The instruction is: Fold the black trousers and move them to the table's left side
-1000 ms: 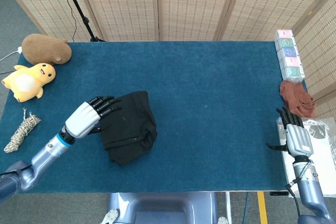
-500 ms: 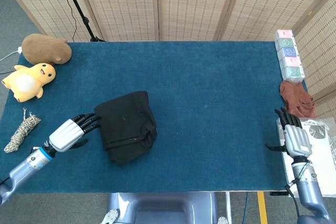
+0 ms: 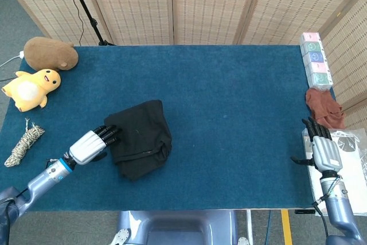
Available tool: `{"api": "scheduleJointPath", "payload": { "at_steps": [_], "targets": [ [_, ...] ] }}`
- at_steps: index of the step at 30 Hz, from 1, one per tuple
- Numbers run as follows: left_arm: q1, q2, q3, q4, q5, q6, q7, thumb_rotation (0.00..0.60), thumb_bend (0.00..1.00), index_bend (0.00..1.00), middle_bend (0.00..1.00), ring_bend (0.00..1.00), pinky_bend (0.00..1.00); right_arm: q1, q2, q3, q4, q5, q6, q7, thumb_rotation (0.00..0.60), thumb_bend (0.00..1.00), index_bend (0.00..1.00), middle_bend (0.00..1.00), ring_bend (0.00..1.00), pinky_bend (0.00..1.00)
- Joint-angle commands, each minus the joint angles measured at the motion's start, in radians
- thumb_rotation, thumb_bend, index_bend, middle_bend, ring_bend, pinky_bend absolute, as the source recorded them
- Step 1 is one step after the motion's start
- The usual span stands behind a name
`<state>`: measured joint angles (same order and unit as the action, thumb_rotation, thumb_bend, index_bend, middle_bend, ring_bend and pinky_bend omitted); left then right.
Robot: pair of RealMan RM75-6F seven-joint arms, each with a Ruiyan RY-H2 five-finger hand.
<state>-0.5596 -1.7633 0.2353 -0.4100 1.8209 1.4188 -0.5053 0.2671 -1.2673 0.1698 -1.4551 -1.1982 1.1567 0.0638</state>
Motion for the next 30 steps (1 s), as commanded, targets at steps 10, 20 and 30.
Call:
{"api": "scheduleJointPath", "payload": {
  "at_steps": [10, 20, 30],
  "targets": [
    [-0.012, -0.058, -0.007, 0.054, -0.008, -0.027, -0.025, 0.600, 0.27, 0.22, 0.14, 0.10, 0.24, -0.001, 0.001, -0.001, -0.001, 0.001, 0.002, -0.002, 0.600, 0.00, 0.01, 0.00, 0.00, 0.00],
    [-0.013, -0.079, -0.001, 0.074, -0.006, -0.040, -0.024, 0.600, 0.27, 0.22, 0.14, 0.09, 0.24, -0.002, 0.003, -0.001, -0.005, -0.003, 0.004, -0.001, 0.600, 0.00, 0.01, 0.00, 0.00, 0.00],
    [-0.025, -0.099, -0.013, 0.085, -0.016, -0.051, 0.003, 0.600, 0.27, 0.22, 0.14, 0.09, 0.24, -0.003, 0.004, -0.001, -0.008, -0.006, 0.009, -0.001, 0.600, 0.00, 0.01, 0.00, 0.00, 0.00]
  ]
}}
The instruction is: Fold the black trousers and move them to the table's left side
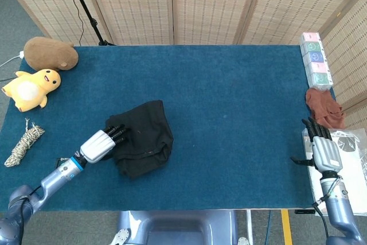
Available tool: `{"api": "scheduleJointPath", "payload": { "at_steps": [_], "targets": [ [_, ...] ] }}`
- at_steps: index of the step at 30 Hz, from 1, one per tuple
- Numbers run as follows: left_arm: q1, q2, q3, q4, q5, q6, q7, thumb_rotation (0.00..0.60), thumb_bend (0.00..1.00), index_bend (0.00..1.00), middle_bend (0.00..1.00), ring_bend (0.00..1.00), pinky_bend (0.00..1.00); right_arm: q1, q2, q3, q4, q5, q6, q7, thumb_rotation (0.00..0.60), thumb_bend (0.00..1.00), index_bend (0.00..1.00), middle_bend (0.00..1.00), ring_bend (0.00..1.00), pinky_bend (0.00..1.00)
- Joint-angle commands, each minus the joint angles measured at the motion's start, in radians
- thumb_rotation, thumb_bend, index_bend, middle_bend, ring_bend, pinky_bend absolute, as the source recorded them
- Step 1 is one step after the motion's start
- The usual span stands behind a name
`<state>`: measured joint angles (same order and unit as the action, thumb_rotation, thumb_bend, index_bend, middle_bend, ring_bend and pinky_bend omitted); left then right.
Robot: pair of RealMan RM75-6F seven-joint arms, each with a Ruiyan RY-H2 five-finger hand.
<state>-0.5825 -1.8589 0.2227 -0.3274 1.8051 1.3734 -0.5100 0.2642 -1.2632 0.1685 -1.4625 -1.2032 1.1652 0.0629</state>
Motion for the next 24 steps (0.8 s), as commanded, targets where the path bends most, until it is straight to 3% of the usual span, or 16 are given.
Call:
{"api": "scheduleJointPath", "payload": {
  "at_steps": [1, 15, 19, 24],
  "targets": [
    [-0.002, -0.005, 0.000, 0.003, -0.001, -0.007, 0.012, 0.600, 0.27, 0.22, 0.14, 0.09, 0.24, 0.000, 0.001, 0.000, -0.001, -0.001, 0.000, 0.001, 0.600, 0.00, 0.01, 0.00, 0.00, 0.00],
    [-0.016, -0.025, -0.005, 0.024, -0.006, -0.027, 0.050, 0.600, 0.27, 0.23, 0.12, 0.09, 0.23, -0.002, 0.004, -0.001, -0.007, -0.006, 0.004, 0.004, 0.600, 0.00, 0.01, 0.00, 0.00, 0.00],
    [-0.016, -0.036, -0.009, 0.031, -0.011, -0.028, 0.061, 0.600, 0.32, 0.34, 0.24, 0.23, 0.25, -0.002, 0.005, -0.001, -0.007, -0.008, 0.006, 0.004, 0.600, 0.00, 0.01, 0.00, 0.00, 0.00],
    [-0.016, -0.056, -0.018, 0.053, -0.016, -0.009, 0.074, 0.600, 0.54, 0.51, 0.43, 0.39, 0.35, -0.002, 0.005, -0.002, -0.007, -0.009, 0.006, 0.004, 0.600, 0.00, 0.01, 0.00, 0.00, 0.00]
  ]
}}
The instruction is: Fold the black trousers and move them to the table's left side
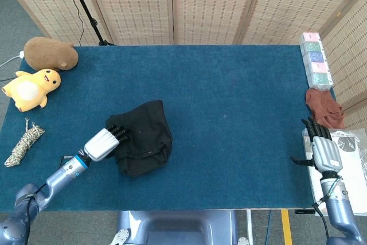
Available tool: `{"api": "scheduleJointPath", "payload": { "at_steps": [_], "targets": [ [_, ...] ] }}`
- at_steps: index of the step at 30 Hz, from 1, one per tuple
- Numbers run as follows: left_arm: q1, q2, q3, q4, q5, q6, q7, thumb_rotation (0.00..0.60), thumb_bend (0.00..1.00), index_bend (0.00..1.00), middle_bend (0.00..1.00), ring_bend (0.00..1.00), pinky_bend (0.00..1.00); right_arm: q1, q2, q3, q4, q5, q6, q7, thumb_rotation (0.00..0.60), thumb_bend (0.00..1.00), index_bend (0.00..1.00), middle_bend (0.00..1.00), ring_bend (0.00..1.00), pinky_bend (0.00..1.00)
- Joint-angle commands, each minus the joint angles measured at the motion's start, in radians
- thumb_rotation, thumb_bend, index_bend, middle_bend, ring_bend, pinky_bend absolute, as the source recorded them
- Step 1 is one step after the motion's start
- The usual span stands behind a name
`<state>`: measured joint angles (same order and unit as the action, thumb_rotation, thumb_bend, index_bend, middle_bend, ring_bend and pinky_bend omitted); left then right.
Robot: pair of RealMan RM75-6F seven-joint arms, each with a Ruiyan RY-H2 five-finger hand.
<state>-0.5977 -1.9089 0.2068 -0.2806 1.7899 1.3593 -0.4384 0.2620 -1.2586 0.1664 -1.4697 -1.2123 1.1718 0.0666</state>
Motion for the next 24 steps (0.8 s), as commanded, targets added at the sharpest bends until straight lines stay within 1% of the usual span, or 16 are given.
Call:
{"api": "scheduleJointPath", "payload": {
  "at_steps": [1, 4, 7, 10, 13, 19, 24],
  "targets": [
    [-0.003, -0.008, -0.002, 0.009, -0.001, 0.006, -0.001, 0.600, 0.58, 0.54, 0.45, 0.41, 0.36, 0.000, 0.000, 0.000, 0.000, -0.001, 0.000, 0.000, 0.600, 0.00, 0.01, 0.00, 0.00, 0.00],
    [-0.010, -0.014, -0.002, 0.024, 0.000, 0.014, 0.000, 0.600, 0.70, 0.61, 0.52, 0.48, 0.40, 0.000, 0.000, -0.001, -0.001, -0.001, 0.000, -0.001, 0.600, 0.00, 0.01, 0.00, 0.00, 0.00],
    [-0.018, -0.021, -0.007, 0.040, -0.001, 0.029, 0.007, 0.600, 0.80, 0.66, 0.58, 0.53, 0.42, -0.001, 0.000, -0.001, -0.001, 0.000, 0.002, -0.001, 0.600, 0.00, 0.01, 0.00, 0.00, 0.00],
    [-0.025, -0.025, -0.009, 0.054, -0.002, 0.038, 0.007, 0.600, 0.90, 0.71, 0.62, 0.57, 0.45, -0.001, 0.001, -0.001, -0.003, -0.001, 0.002, 0.000, 0.600, 0.00, 0.01, 0.00, 0.00, 0.00],
    [-0.034, -0.027, -0.007, 0.070, 0.000, 0.039, 0.016, 0.600, 0.99, 0.73, 0.64, 0.59, 0.47, -0.001, 0.001, -0.002, -0.003, -0.002, 0.001, -0.001, 0.600, 0.00, 0.01, 0.00, 0.00, 0.00],
    [-0.052, -0.013, -0.015, 0.074, -0.006, 0.059, 0.008, 0.600, 1.00, 0.73, 0.66, 0.61, 0.49, -0.002, 0.002, -0.001, -0.004, -0.002, 0.004, -0.001, 0.600, 0.00, 0.01, 0.00, 0.00, 0.00],
    [-0.070, 0.012, -0.040, 0.068, -0.028, 0.088, -0.012, 0.600, 1.00, 0.74, 0.66, 0.61, 0.50, -0.002, 0.002, -0.002, -0.006, -0.004, 0.004, -0.002, 0.600, 0.00, 0.01, 0.00, 0.00, 0.00]
  ]
}}
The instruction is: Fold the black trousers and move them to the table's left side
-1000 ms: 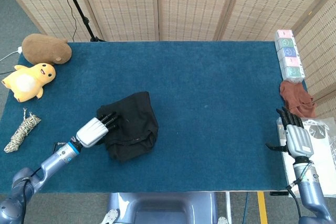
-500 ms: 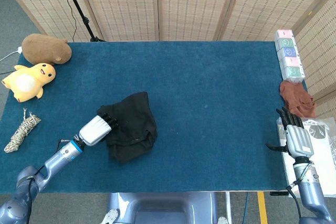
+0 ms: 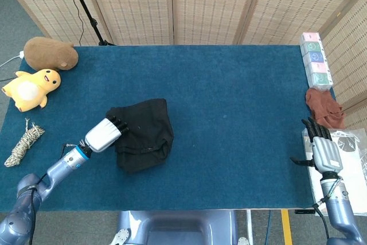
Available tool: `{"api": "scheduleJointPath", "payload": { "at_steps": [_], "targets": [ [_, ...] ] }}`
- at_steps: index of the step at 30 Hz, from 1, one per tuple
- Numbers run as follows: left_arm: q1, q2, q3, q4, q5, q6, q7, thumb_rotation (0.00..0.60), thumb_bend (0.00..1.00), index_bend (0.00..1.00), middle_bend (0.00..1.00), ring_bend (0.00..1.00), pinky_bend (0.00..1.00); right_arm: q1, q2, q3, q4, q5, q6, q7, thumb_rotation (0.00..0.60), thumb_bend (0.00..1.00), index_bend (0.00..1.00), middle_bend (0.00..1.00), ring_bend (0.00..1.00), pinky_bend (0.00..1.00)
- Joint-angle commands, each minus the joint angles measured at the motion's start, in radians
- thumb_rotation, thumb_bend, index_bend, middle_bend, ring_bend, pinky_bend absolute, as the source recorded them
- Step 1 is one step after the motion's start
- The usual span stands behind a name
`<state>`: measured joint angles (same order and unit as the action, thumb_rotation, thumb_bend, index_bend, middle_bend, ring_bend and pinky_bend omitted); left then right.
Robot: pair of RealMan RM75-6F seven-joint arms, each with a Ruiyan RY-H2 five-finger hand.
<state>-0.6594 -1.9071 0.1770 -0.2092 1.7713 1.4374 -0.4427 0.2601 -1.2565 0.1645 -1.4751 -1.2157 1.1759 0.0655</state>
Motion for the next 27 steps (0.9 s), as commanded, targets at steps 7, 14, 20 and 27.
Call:
{"api": "scheduleJointPath", "payload": {
  "at_steps": [7, 14, 20, 27],
  "targets": [
    [-0.031, 0.068, -0.052, -0.010, -0.044, 0.056, -0.008, 0.600, 1.00, 0.75, 0.68, 0.62, 0.51, -0.001, 0.001, -0.001, -0.008, -0.007, 0.006, -0.001, 0.600, 0.00, 0.01, 0.00, 0.00, 0.00],
    [-0.011, 0.148, -0.099, -0.029, -0.095, 0.098, -0.023, 0.600, 1.00, 0.77, 0.69, 0.63, 0.51, -0.002, 0.002, -0.004, -0.016, -0.014, 0.010, -0.002, 0.600, 0.00, 0.01, 0.00, 0.00, 0.00],
    [0.088, 0.234, -0.125, -0.046, -0.141, 0.143, -0.067, 0.600, 1.00, 0.77, 0.69, 0.63, 0.51, 0.001, 0.002, -0.006, -0.017, -0.019, 0.008, -0.002, 0.600, 0.00, 0.01, 0.00, 0.00, 0.00],
    [0.238, 0.324, -0.109, -0.066, -0.157, 0.167, -0.143, 0.600, 1.00, 0.77, 0.69, 0.63, 0.51, 0.011, -0.007, -0.013, -0.012, -0.024, -0.011, -0.005, 0.600, 0.00, 0.01, 0.00, 0.00, 0.00]
  ]
}}
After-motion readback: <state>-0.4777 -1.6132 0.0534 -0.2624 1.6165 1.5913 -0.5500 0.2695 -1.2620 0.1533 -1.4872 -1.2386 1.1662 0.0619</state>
